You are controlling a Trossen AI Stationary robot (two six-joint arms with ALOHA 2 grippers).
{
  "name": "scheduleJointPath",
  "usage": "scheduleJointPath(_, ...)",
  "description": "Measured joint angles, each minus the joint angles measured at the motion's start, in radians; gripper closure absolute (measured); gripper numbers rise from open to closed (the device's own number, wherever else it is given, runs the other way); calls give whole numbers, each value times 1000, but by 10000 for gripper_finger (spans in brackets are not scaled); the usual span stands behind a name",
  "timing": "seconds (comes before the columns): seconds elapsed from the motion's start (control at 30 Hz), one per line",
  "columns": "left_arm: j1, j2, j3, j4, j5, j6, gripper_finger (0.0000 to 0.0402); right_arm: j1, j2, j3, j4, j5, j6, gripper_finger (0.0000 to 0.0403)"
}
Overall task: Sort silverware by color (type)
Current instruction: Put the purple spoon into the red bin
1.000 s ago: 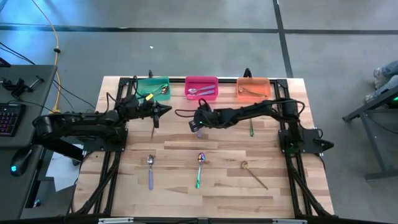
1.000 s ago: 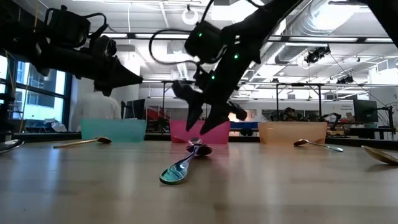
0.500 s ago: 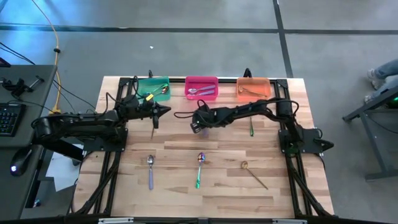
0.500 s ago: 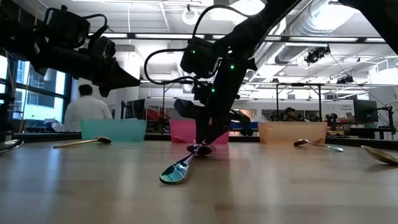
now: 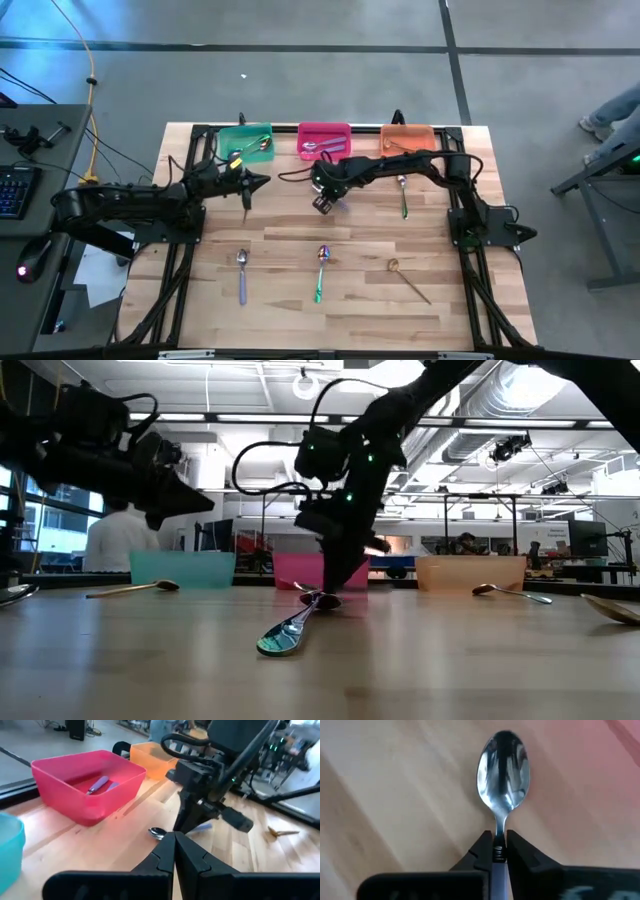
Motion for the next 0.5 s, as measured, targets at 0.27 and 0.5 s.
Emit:
scheduleJointPath(0.27, -3, -2, -32, 31, -9, -25, 401, -78, -5, 286, -234, 13, -239, 401)
scheduleJointPath(0.5, -1, -2, -32, 25, -14, -16, 401, -164, -9, 430, -347, 15, -380, 402)
